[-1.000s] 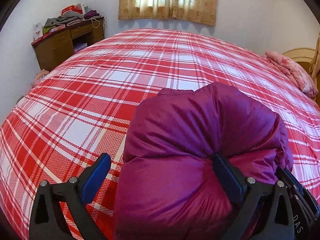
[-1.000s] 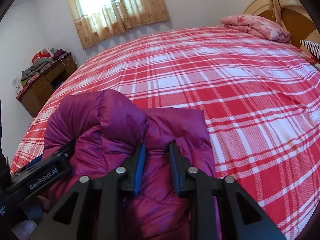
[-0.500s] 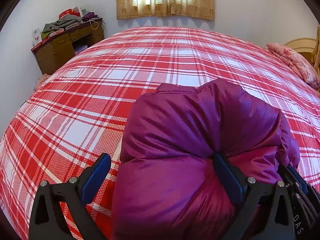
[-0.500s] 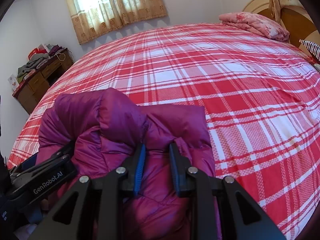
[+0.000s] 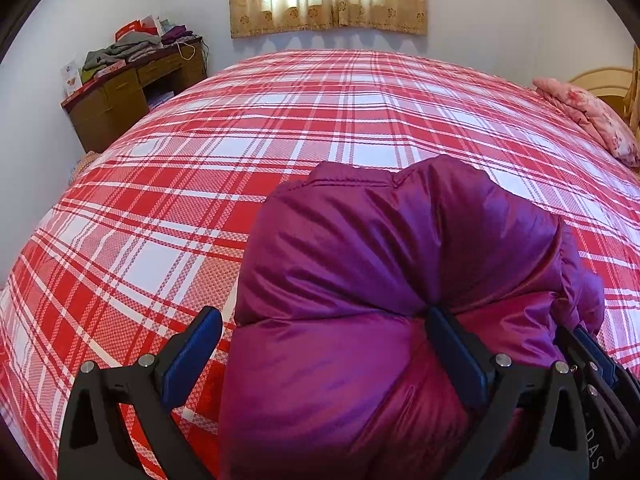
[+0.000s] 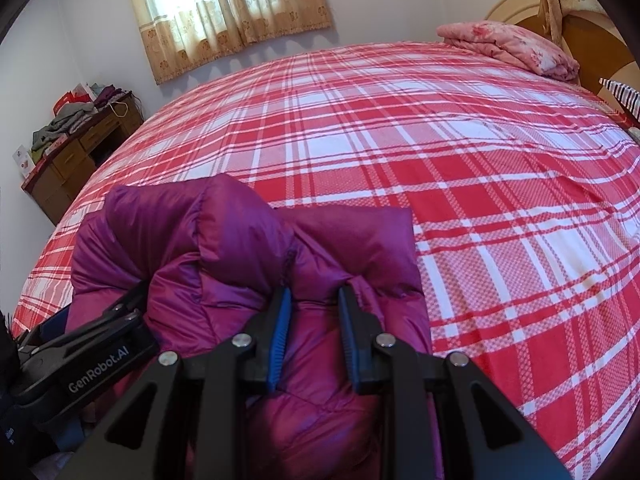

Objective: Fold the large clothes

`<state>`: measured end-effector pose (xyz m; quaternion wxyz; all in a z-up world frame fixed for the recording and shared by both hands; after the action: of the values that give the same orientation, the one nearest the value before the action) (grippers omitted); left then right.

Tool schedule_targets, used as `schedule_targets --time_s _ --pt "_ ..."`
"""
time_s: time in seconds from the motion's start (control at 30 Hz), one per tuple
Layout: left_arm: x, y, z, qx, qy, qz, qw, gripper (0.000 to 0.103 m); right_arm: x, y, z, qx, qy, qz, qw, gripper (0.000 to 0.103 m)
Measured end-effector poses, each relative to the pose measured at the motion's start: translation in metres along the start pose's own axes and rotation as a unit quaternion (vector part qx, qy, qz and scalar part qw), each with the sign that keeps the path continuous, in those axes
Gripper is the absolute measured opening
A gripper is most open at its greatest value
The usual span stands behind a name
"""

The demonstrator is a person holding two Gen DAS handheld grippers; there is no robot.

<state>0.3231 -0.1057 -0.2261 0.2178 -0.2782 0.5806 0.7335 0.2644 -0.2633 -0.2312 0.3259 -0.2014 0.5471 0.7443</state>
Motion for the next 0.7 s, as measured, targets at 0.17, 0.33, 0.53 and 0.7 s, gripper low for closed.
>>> schedule_targets --time_s 0.17,0.33,0.53,0.7 --pt "0.0 0.0 -0.001 0.001 0.0 0.001 1.0 0.102 0.0 -0.001 0.001 0.003 0.002 0.003 1.0 0.026" --pt "0.0 -0.003 -0.001 0.003 0.0 0.004 1.0 0.102 0.0 -0.001 0.001 0.002 0.001 0.002 1.0 0.026" --pt "-0.003 -0.002 0.01 0.052 0.011 0.025 0.9983 0.102 -0.001 -0.001 -0.002 -0.009 -0.007 0.001 1.0 0.027" --pt "0.01 0.045 0.051 0.131 0.018 0.005 0.9912 0.102 0.002 0.048 -0.015 -0.055 -0.023 -0.045 0.997 0.073"
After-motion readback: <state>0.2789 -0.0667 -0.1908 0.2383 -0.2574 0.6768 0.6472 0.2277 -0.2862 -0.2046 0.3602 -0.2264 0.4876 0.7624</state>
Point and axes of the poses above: each gripper's, at about its wrist camera, not at the fingertips, and y roughly against the way its jaws point, z to its left, x to its underside, the point moved 2 cm from there along -y, roughly the way its jaws point, and after that the axes turned 10 degrees about -x, right-handed, at the moved point
